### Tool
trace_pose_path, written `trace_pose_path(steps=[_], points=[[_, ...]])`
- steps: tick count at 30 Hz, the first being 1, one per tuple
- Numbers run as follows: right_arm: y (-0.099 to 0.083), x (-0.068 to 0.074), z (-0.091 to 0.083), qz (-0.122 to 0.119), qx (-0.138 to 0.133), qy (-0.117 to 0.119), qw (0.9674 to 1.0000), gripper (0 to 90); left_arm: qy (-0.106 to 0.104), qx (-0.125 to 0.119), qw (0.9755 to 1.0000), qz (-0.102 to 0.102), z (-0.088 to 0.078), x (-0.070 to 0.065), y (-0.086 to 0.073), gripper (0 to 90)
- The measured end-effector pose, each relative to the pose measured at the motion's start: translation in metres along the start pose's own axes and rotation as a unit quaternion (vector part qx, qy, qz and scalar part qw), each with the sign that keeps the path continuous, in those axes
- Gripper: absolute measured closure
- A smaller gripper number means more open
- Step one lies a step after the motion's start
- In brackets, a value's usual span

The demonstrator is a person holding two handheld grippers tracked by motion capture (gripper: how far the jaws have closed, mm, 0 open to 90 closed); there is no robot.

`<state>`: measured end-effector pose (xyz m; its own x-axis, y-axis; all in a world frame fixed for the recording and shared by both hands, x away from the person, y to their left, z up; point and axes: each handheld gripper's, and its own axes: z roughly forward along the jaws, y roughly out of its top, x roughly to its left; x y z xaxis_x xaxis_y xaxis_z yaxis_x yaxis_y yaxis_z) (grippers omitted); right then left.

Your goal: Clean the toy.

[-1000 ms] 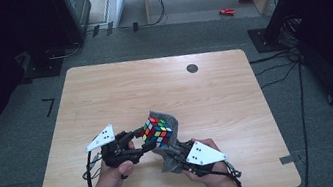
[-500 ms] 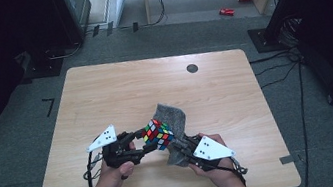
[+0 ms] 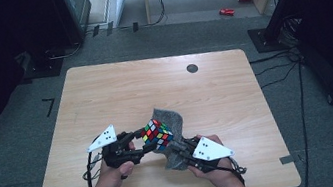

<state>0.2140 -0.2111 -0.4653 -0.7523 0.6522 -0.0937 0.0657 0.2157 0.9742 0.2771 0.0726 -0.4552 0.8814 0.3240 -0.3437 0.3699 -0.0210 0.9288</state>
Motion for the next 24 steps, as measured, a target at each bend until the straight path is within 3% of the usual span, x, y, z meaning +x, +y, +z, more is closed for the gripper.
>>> trace_pose_path(steps=[3, 6, 9, 15, 19, 22, 24], points=[[-0.001, 0.002, 0.001, -0.004, 0.001, 0.012, 0.9999, 71.8, 0.001, 0.000, 1.0000, 0.000, 0.000, 0.000, 0.000, 34.7], [-0.002, 0.014, 0.008, -0.022, 0.014, 0.034, 0.9991, 71.6, 0.001, -0.003, 1.0000, -0.005, -0.001, 0.000, 0.000, 34.7], [-0.002, 0.019, 0.010, -0.037, 0.021, 0.031, 0.9986, 71.6, 0.000, -0.003, 1.0000, -0.006, -0.001, 0.000, 0.000, 34.7], [0.003, 0.002, -0.002, -0.001, -0.008, 0.005, 1.0000, 71.6, -0.001, -0.002, 1.0000, -0.002, 0.000, 0.000, -0.001, 34.8], [0.000, 0.009, 0.003, -0.007, 0.003, 0.021, 0.9998, 71.4, 0.000, -0.002, 1.0000, -0.004, -0.001, 0.000, 0.000, 34.8], [-0.003, 0.019, 0.011, -0.025, 0.020, 0.036, 0.9988, 70.9, 0.003, -0.003, 1.0000, -0.005, -0.002, 0.001, 0.000, 34.7], [-0.004, 0.022, 0.013, -0.018, 0.022, 0.040, 0.9988, 71.0, 0.007, -0.007, 0.9999, -0.005, -0.003, 0.001, 0.000, 34.7]])
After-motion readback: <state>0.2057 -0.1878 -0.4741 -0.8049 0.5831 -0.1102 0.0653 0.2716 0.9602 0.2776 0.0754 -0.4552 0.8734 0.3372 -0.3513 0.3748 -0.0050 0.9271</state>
